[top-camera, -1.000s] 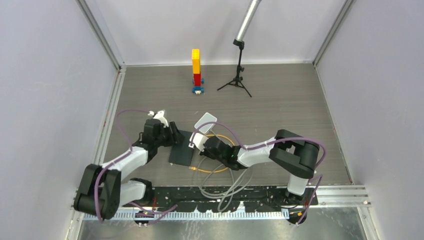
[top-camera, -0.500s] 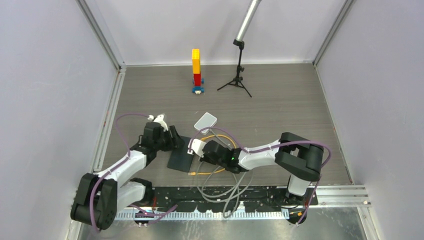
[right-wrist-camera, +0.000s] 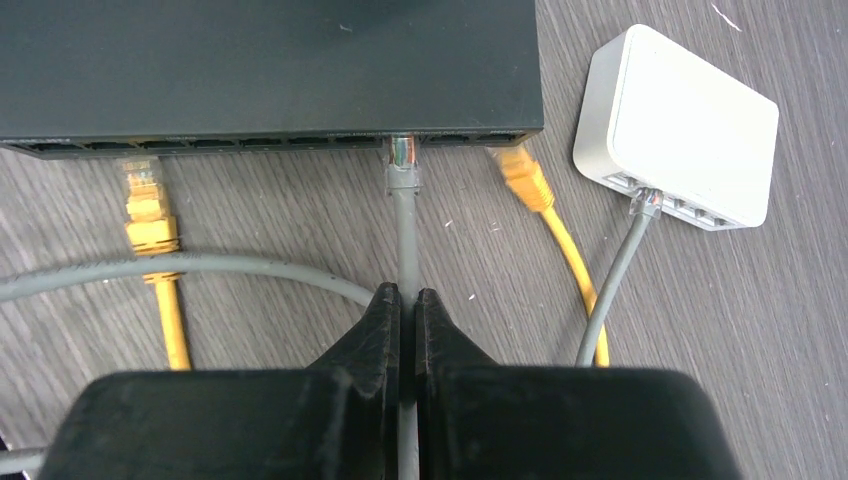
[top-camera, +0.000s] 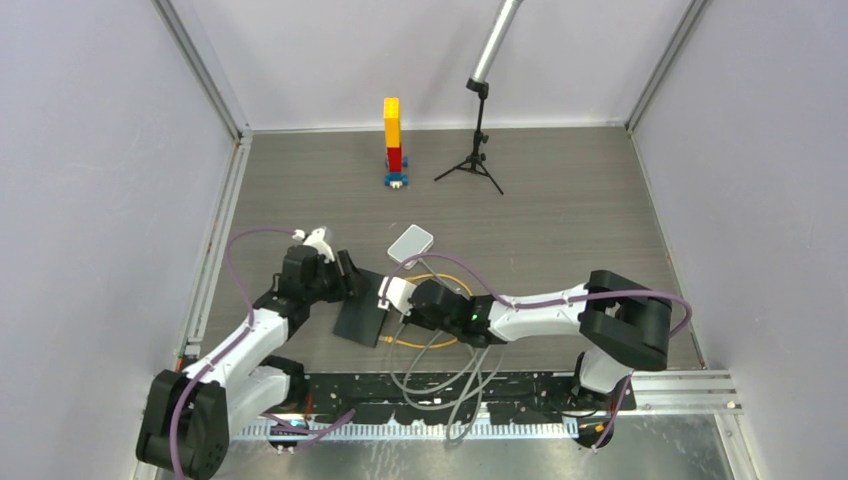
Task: Insert the plug into the switch port
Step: Insert the connector into the switch port.
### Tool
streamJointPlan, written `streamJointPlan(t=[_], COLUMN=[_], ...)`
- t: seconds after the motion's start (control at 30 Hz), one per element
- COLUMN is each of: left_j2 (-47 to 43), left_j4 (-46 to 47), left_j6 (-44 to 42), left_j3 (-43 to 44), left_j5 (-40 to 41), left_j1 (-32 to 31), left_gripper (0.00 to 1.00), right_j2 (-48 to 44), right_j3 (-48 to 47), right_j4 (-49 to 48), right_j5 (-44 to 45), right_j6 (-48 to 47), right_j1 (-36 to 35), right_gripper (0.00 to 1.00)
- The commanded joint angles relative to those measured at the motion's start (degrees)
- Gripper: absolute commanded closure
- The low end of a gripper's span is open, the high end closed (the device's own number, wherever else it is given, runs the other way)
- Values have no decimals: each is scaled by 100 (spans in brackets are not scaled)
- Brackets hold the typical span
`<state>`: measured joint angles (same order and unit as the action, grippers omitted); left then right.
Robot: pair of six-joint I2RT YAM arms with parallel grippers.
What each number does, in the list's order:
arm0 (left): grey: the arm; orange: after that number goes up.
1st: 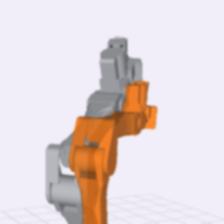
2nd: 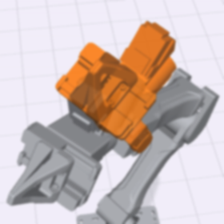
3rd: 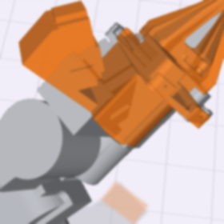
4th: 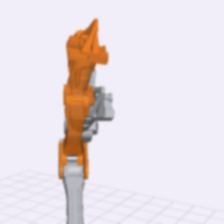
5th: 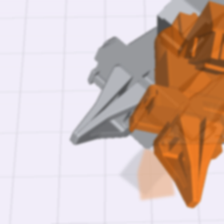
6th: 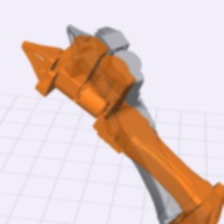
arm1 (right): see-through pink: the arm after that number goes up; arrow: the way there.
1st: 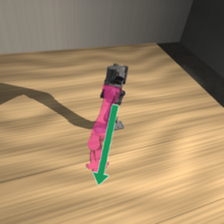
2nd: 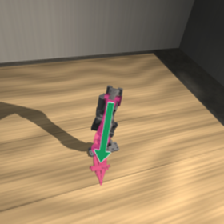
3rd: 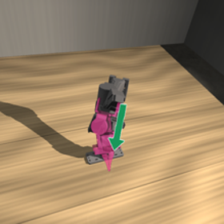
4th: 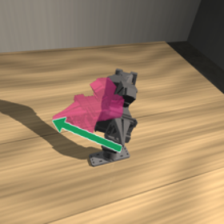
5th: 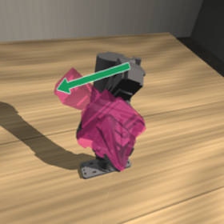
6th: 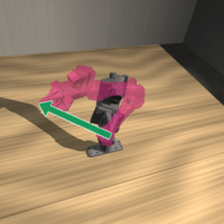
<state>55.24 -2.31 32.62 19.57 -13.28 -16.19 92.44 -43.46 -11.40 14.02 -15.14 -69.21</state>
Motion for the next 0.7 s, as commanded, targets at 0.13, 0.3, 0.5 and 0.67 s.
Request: streamJointPlan(t=[0.13, 0.3, 0.5, 0.67], left_j2=[175, 479, 1069, 1501], left_j4=[545, 984, 1467, 1790], left_j6=[232, 316, 425, 414], left_j3=[11, -10, 176, 297], left_j5=[-1284, -1352, -1264, -1277], left_j1=[-181, -311, -631, -784], left_gripper=[46, 46, 46, 46], right_j2=[-519, -641, -743, -761], right_j3=[-237, -216, -83, 58], right_j4=[-597, -435, -420, -428], right_j5=[-11, 178, 459, 419], right_j6=[83, 95, 122, 202], right_j1=[-200, -243, -250, -248], right_gripper=[100, 100, 100, 100])
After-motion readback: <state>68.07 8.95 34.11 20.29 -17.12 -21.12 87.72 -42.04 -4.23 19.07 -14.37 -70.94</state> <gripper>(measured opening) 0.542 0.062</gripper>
